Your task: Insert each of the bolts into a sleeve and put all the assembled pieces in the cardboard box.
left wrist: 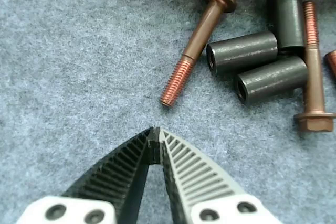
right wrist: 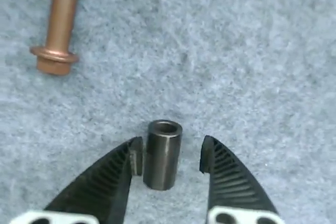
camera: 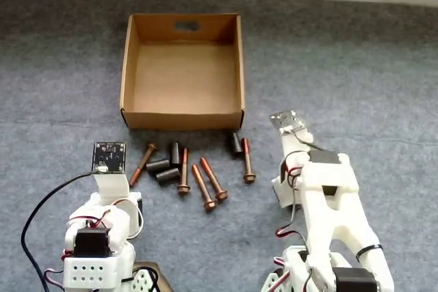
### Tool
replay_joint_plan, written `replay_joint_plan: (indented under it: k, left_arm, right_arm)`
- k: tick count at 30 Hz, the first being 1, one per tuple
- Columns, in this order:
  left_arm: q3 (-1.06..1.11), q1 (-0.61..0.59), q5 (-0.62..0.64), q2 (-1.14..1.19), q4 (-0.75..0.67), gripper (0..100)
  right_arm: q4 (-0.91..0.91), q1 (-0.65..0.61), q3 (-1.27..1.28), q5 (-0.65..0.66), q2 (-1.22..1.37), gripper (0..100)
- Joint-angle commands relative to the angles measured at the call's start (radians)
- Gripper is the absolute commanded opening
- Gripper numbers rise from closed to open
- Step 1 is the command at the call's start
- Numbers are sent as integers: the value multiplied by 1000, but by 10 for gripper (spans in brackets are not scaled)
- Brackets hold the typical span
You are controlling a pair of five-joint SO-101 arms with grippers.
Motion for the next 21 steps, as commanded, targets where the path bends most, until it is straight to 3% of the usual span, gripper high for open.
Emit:
replay_joint_plan:
  k: [1, 9, 14, 21]
  left_arm:
    - [16, 4, 6, -7, 0, 10]
    - [16, 4, 6, -7, 0, 10]
    - [16, 4, 6, -7, 0, 10]
    - [16, 4, 6, -7, 0, 10]
  right_arm:
    - [5, 5, -71, 15, 82, 183]
    - [8, 5, -140, 18, 220, 173]
    - [8, 1, -117, 120, 239, 0]
    - [5, 7, -21, 115, 13, 6]
